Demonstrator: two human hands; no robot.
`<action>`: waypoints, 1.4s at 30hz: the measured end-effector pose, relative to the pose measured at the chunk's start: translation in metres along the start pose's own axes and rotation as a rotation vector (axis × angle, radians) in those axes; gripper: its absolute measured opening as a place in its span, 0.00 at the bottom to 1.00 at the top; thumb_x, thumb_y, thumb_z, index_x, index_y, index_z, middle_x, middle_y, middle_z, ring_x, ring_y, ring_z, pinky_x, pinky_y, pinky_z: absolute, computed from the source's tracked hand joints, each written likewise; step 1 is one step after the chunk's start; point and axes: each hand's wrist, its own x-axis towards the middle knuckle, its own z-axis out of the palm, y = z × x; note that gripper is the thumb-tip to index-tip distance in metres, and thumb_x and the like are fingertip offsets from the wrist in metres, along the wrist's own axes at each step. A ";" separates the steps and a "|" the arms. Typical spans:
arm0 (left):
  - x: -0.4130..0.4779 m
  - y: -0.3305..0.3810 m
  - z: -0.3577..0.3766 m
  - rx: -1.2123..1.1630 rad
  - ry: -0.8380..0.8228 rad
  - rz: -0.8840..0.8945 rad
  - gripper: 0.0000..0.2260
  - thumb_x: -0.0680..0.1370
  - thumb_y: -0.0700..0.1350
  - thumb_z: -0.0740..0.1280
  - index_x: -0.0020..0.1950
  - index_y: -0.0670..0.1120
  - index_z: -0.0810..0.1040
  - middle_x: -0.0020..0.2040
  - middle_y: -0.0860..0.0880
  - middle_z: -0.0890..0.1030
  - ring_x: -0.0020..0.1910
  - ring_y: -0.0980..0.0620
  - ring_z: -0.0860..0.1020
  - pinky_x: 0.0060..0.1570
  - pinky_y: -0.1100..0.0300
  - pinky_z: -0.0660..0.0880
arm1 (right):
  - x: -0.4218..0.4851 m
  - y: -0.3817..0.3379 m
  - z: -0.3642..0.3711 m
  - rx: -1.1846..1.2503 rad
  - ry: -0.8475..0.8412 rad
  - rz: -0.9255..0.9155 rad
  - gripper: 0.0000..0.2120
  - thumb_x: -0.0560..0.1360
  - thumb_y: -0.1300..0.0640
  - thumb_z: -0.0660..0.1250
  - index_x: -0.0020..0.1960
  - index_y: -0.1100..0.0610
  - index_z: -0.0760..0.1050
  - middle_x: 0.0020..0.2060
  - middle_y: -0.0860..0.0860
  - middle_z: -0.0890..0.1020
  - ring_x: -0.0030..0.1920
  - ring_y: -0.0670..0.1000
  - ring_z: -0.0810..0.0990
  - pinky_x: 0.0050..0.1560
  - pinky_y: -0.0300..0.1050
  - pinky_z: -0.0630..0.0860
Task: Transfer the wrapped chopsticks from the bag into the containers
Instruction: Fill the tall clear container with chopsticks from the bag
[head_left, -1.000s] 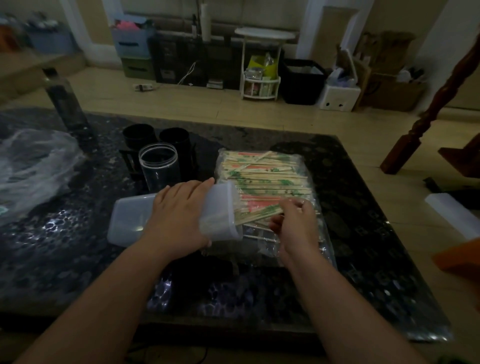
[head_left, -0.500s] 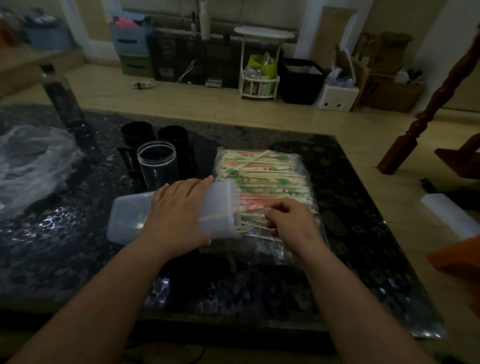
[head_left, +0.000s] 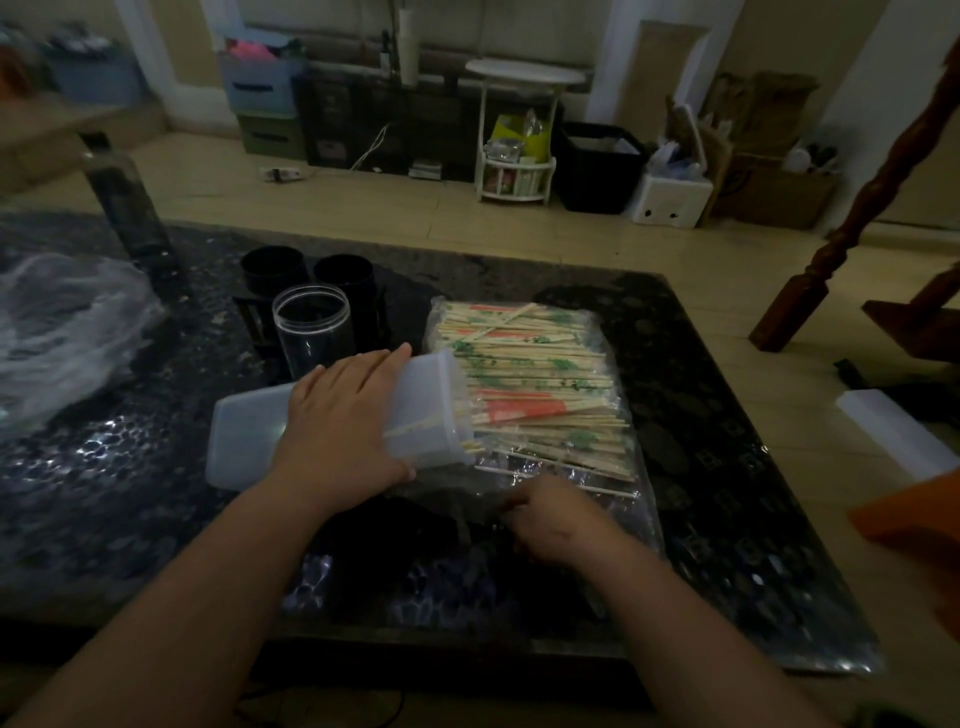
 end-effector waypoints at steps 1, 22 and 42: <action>0.000 0.000 0.000 0.000 0.001 -0.001 0.56 0.60 0.60 0.79 0.79 0.56 0.49 0.76 0.52 0.61 0.74 0.50 0.59 0.73 0.49 0.52 | 0.002 -0.001 0.003 -0.011 -0.001 -0.024 0.16 0.78 0.57 0.60 0.61 0.45 0.79 0.50 0.52 0.84 0.51 0.54 0.82 0.52 0.43 0.76; 0.006 -0.007 0.000 -0.023 -0.010 0.001 0.56 0.60 0.61 0.78 0.79 0.57 0.46 0.76 0.55 0.58 0.74 0.52 0.56 0.73 0.50 0.51 | 0.043 0.015 0.009 -0.324 0.374 0.091 0.17 0.79 0.53 0.62 0.67 0.51 0.70 0.65 0.52 0.71 0.65 0.58 0.68 0.64 0.53 0.66; 0.006 -0.005 0.002 -0.002 -0.022 0.013 0.55 0.61 0.62 0.77 0.79 0.58 0.45 0.76 0.55 0.57 0.74 0.53 0.55 0.73 0.51 0.48 | 0.041 0.010 0.012 -0.380 0.241 0.038 0.13 0.79 0.53 0.62 0.62 0.54 0.70 0.61 0.55 0.76 0.62 0.58 0.74 0.61 0.51 0.69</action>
